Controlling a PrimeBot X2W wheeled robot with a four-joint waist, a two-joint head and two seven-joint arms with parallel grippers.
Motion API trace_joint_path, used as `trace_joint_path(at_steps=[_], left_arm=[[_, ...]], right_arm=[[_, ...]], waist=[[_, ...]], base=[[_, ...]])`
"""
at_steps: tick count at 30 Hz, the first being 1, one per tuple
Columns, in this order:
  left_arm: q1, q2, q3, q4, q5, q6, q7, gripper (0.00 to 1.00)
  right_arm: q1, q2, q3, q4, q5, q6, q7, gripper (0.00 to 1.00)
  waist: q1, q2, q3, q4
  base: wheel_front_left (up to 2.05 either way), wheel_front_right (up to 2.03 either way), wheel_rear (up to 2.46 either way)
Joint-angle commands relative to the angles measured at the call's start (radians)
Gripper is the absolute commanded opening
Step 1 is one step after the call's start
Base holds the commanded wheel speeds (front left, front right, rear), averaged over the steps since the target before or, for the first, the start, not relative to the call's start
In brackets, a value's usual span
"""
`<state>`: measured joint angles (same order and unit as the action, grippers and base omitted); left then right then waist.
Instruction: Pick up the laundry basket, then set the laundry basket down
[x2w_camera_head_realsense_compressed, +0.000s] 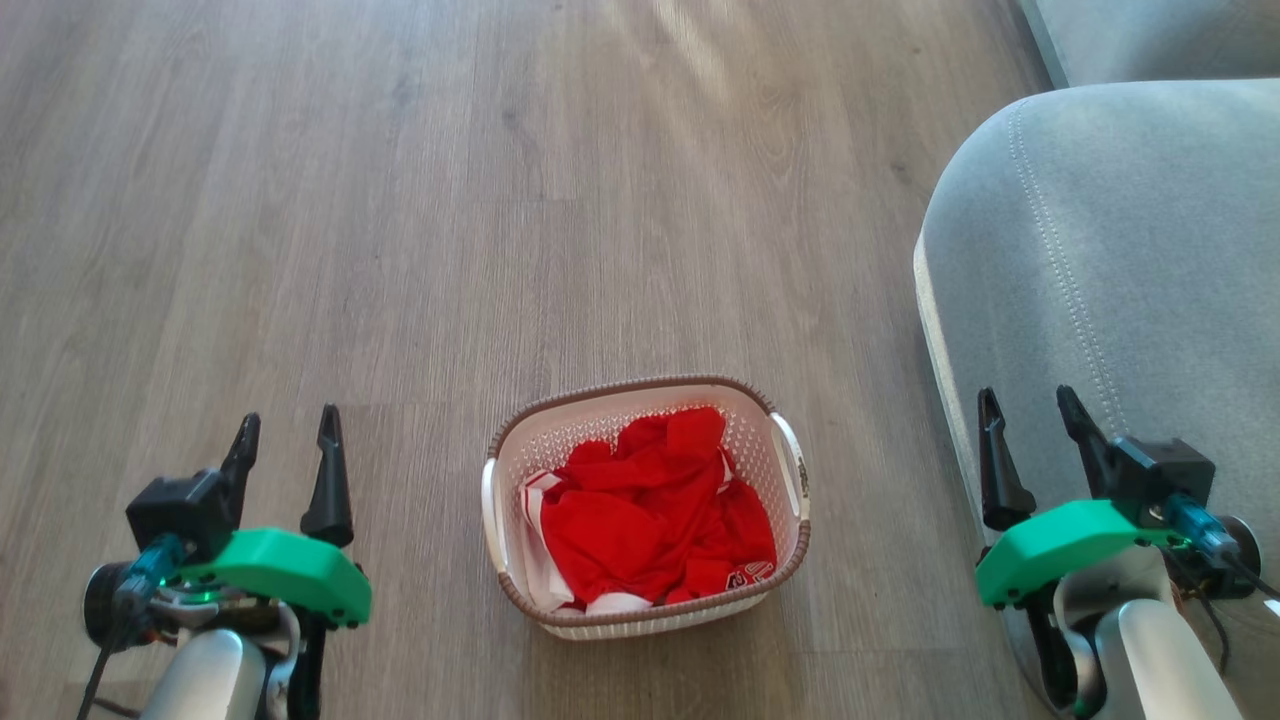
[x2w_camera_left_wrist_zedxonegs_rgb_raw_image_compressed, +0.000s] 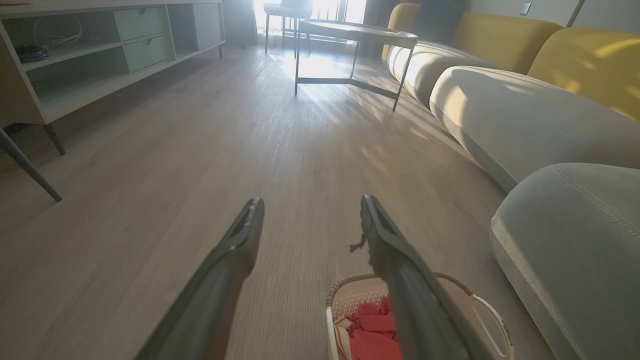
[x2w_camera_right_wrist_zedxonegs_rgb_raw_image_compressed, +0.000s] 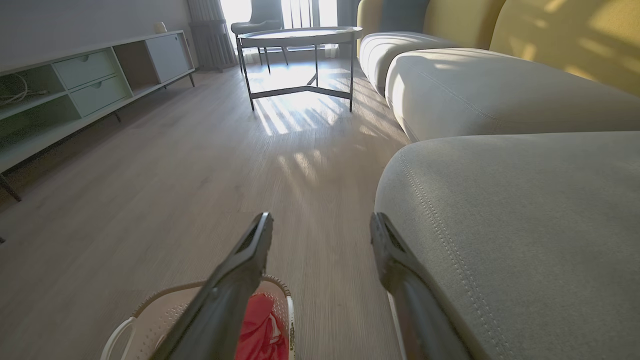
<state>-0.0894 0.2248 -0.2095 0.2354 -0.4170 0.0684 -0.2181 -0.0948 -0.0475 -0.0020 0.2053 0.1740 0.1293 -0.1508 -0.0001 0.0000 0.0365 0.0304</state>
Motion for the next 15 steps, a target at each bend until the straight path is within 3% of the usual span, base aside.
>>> trace_joint_path(at_steps=[1, 9, 10, 15], left_arm=[[-0.038, 0.026, 0.042, -0.03, -0.004, 0.005, -0.001, 1.0], [-0.049, 0.033, 0.036, -0.006, -0.009, -0.004, -0.006, 1.0], [0.0, 0.006, -0.002, 0.018, -0.002, -0.006, 0.002, 0.0], [0.001, -0.004, 0.007, 0.038, -0.039, -0.013, 0.014, 0.0]], right_arm=[[-0.017, -0.003, 0.018, -0.043, -0.004, 0.001, 0.002, 1.0], [-0.013, -0.003, 0.021, -0.051, 0.0, 0.001, 0.004, 1.0], [0.0, 0.001, 0.0, -0.011, 0.001, 0.0, 0.001, 0.0], [0.0, 0.003, -0.001, 0.008, 0.045, 0.0, 0.008, 0.0]], waist=[[0.0001, 0.0, 0.001, 0.0], [0.0001, 0.0, 0.003, 0.002], [0.0001, 0.0, 0.004, 0.002], [0.0001, 0.0, 0.002, 0.001]], base=[[0.0, 0.0, 0.0], [0.0, 0.0, 0.0], [0.0, 0.0, 0.0], [0.0, 0.0, 0.0]])
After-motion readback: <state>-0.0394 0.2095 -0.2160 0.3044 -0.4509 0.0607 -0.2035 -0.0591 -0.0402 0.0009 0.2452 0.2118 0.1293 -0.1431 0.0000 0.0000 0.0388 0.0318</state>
